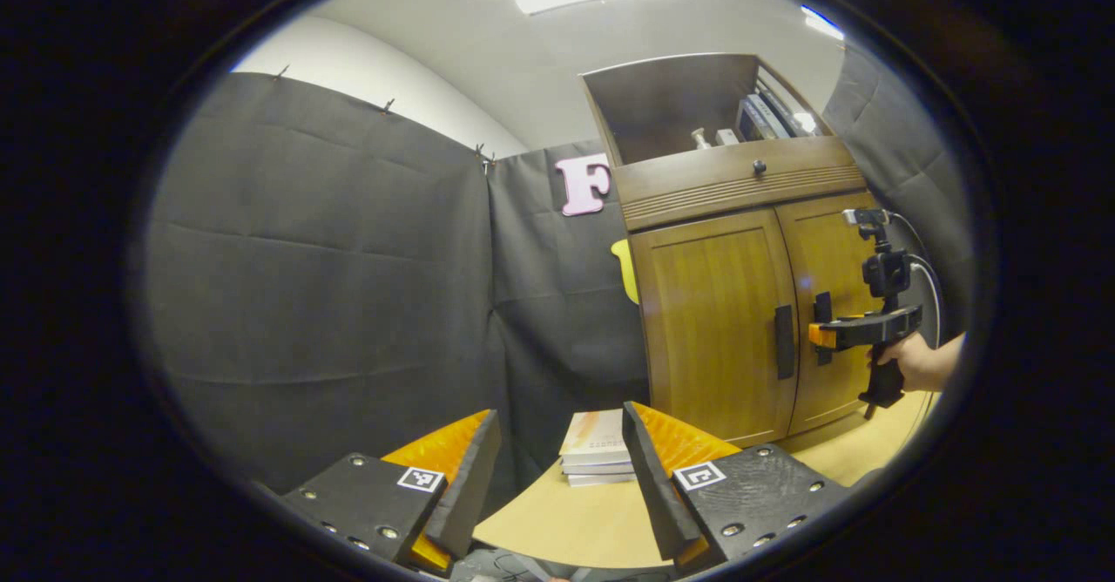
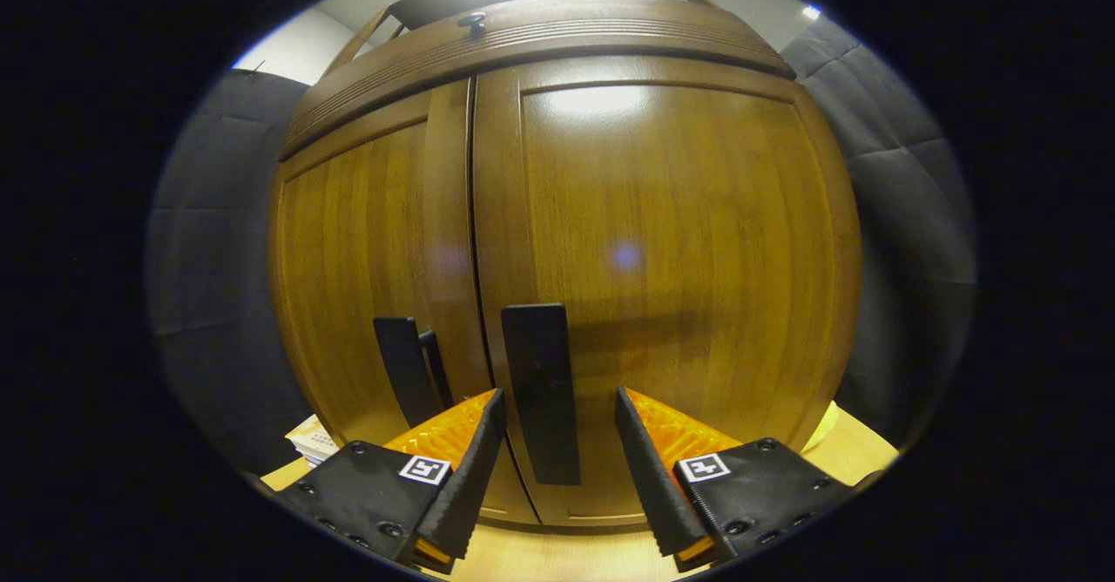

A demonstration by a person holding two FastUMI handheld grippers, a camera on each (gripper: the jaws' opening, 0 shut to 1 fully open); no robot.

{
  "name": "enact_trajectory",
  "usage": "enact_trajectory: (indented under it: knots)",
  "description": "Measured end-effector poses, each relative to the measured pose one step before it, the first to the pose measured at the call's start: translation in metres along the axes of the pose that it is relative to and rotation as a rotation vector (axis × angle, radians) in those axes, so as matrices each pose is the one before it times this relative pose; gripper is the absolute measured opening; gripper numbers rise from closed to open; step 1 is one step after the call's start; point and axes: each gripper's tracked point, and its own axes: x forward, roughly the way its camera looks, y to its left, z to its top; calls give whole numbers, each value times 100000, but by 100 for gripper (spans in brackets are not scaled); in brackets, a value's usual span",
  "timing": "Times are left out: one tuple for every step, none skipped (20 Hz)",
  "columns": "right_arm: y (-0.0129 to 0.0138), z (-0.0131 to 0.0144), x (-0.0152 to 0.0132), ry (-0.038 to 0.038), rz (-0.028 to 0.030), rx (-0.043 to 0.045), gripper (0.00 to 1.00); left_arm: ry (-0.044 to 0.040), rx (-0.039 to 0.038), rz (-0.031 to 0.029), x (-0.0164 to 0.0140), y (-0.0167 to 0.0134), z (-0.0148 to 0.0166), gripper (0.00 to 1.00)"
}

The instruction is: Open the right door of the double-door shoe cabinet with the right hand, and open the left door with the left hand.

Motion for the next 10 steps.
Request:
enact_trajectory:
  knots:
    - [264, -69, 117, 34, 921, 72, 56, -189, -9, 79, -139, -8, 122, 82]
    - [250, -212, 186, 598, 269, -191, 47, -89, -95, 27, -98, 6, 90, 82]
    - [-46, 145, -19, 152, -690, -985, 46, 57, -163, 58, -141, 13, -59, 82]
    - [33, -80, 73, -349, -604, -1430, 39, 56, -239, -105, -82, 17, -40, 82]
    - [-68, 35, -20, 234, 39, -1685, 31, -51, -208, -8, -165, 89, 48, 82]
    - [31, -73, -91, 411, 89, -2, 31, 13, -198, -18, -80, 63, 90, 82]
    - [19, 54, 69, 966, 429, 378, 25, -43, -216, -200, -5, 5, -48, 82]
    - [46, -112, -157, 1076, 732, 927, 25, -257, -106, -108, -17, 60, 72, 82]
    - [51, -4, -169, 639, 296, 423, 25, -350, -106, -142, 0, -23, -27, 82]
    - [-25, 140, -175, -123, 41, -504, 25, -410, -180, -307, 5, -2, 66, 82]
